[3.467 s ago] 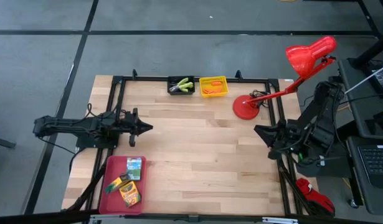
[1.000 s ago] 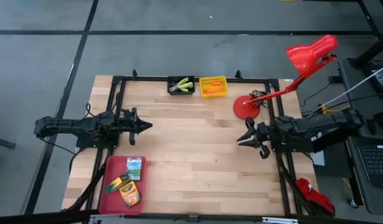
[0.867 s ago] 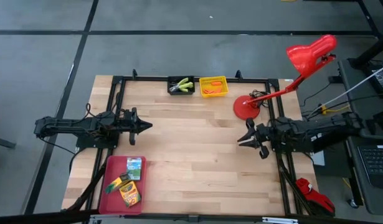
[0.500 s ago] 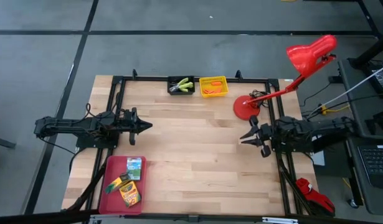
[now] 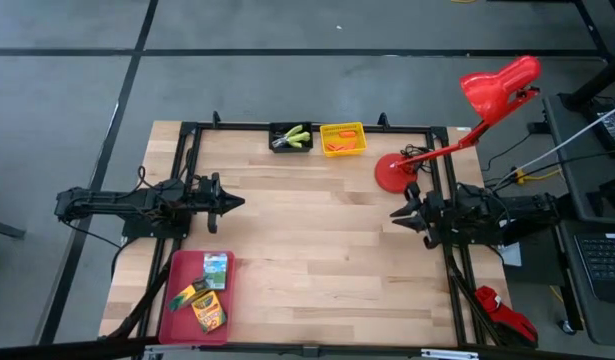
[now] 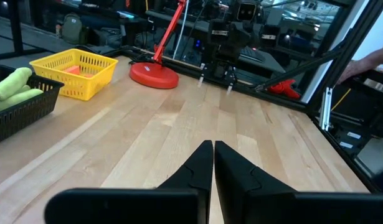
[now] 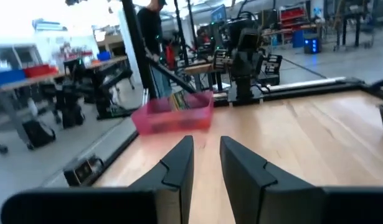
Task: Pick & Place School Supplies
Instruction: Return to Home Position
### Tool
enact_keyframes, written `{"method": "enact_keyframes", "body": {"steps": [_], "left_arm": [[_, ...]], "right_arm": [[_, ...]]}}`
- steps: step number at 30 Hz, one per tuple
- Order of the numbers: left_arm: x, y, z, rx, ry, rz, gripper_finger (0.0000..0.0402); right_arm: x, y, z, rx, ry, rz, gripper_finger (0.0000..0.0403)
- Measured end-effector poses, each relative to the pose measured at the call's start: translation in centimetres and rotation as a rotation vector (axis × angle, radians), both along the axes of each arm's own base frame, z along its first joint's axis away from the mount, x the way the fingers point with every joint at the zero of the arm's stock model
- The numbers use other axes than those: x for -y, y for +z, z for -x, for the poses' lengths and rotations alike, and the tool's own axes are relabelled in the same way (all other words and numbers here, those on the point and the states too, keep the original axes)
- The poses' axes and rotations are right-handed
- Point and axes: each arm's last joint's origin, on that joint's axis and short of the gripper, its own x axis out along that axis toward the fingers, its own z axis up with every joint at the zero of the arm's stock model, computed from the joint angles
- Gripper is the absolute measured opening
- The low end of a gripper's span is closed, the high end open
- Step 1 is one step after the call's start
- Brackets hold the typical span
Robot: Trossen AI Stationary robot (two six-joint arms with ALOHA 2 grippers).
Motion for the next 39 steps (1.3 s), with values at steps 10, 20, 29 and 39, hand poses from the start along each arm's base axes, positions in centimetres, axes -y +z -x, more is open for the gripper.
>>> {"method": "enact_keyframes", "body": {"steps": [10,20,29,39], "left_arm": [[0.0,0.0,0.0,0.0,0.0,0.0,0.0012],[0.0,0.0,0.0,0.0,0.0,0.0,0.0008],[0.0,0.0,0.0,0.0,0.0,0.0,0.0011],[0.0,0.0,0.0,0.0,0.0,0.0,0.0012]], "right_arm": [[0.36,-0.13,-0.06,-0.023,-0.125,-0.058,0.0085],[0.35,-0.19,-0.11,-0.03,-0.123,-0.057,0.0085],[0.35,-0.18,-0.11,-0.029,-0.123,-0.057,0.0085],[0.2,-0.18,-0.09,-0.03,-0.107,-0.056,0.0085]]}}
